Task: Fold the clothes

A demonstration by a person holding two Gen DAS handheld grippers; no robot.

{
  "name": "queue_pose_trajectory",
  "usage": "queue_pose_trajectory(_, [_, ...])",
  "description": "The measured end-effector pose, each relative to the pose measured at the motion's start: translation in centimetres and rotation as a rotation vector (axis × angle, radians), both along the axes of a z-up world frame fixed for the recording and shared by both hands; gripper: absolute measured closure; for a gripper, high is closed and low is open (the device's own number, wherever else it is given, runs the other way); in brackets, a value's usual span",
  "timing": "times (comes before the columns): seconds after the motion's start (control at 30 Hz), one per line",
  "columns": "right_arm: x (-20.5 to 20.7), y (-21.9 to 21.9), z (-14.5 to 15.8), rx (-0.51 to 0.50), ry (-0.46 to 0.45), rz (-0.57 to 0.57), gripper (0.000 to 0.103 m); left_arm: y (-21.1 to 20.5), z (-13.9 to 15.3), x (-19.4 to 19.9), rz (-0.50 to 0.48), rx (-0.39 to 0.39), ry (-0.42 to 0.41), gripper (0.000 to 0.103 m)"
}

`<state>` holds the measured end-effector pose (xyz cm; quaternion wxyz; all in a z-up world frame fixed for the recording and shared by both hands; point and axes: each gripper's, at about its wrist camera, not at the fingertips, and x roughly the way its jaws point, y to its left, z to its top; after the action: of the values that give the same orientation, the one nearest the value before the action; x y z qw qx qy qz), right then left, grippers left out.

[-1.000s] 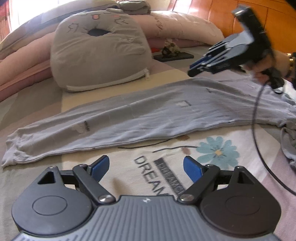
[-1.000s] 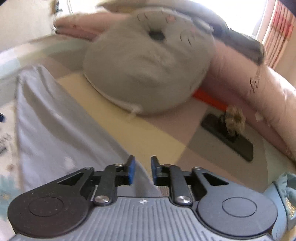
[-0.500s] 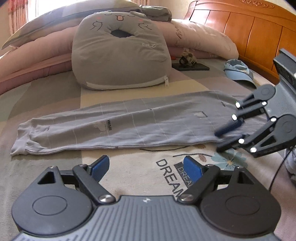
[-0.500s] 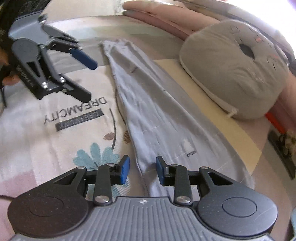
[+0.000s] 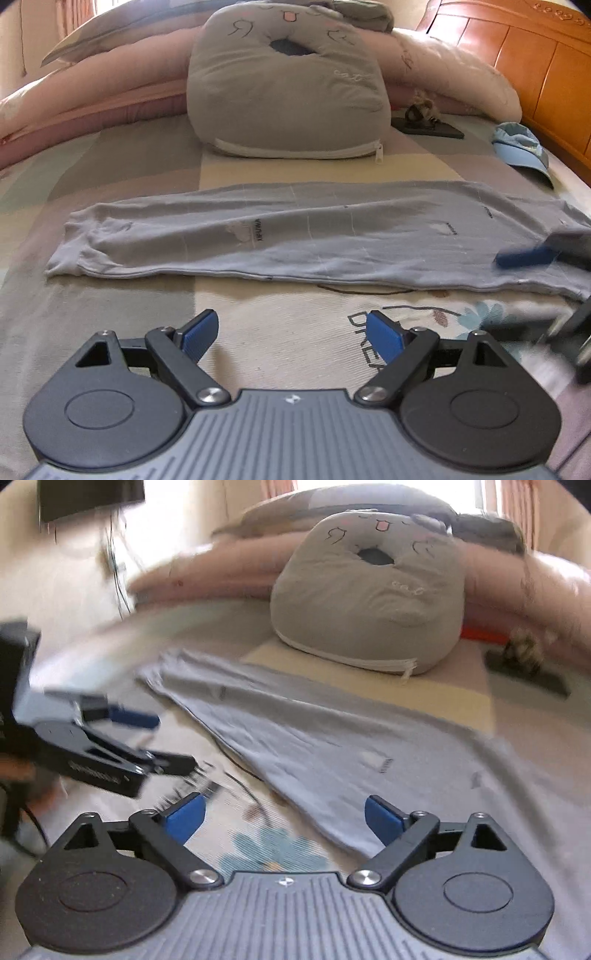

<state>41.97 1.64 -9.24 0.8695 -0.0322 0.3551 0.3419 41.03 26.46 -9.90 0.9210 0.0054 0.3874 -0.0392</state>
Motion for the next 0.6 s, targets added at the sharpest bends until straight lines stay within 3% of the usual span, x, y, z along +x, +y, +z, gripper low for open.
queue_pose_trajectory(0.07, [1.0, -0.2, -0.9, 0.021, 0.044, 0.044, 0.006, 0.7, 1.7, 1.0, 0.012, -0.009, 0.002, 0.015])
queue_pose_trajectory(0.17, [1.9, -1.5, -1.4, 0.057, 0.076, 0.012, 0.005, 2.1, 2.2, 5.5, 0.077, -0.067, 0.037, 0.004])
queue_pose_trajectory(0.27, [2.3, -2.8, -1.0, 0.11, 0.07, -0.016, 0.003, 3.4, 2.7, 10.1, 0.141, -0.126, 0.072, 0.004])
queue_pose_trajectory(0.4, [3.0, -3.7, -1.1, 0.115, 0.066, -0.045, 0.003, 4.7, 0.5, 13.9, 0.21, -0.192, 0.17, 0.004])
queue_pose_trajectory(0.47, [3.4, -4.2, -1.2, 0.131, 0.075, -0.056, 0.003, 5.3, -0.7, 14.8, 0.278, -0.156, 0.188, 0.004])
queue_pose_trajectory(0.6, [3.8, -4.4, -1.3, 0.146, 0.069, -0.053, 0.003, 6.3, -2.0, 16.5, 0.352, -0.107, 0.116, 0.002])
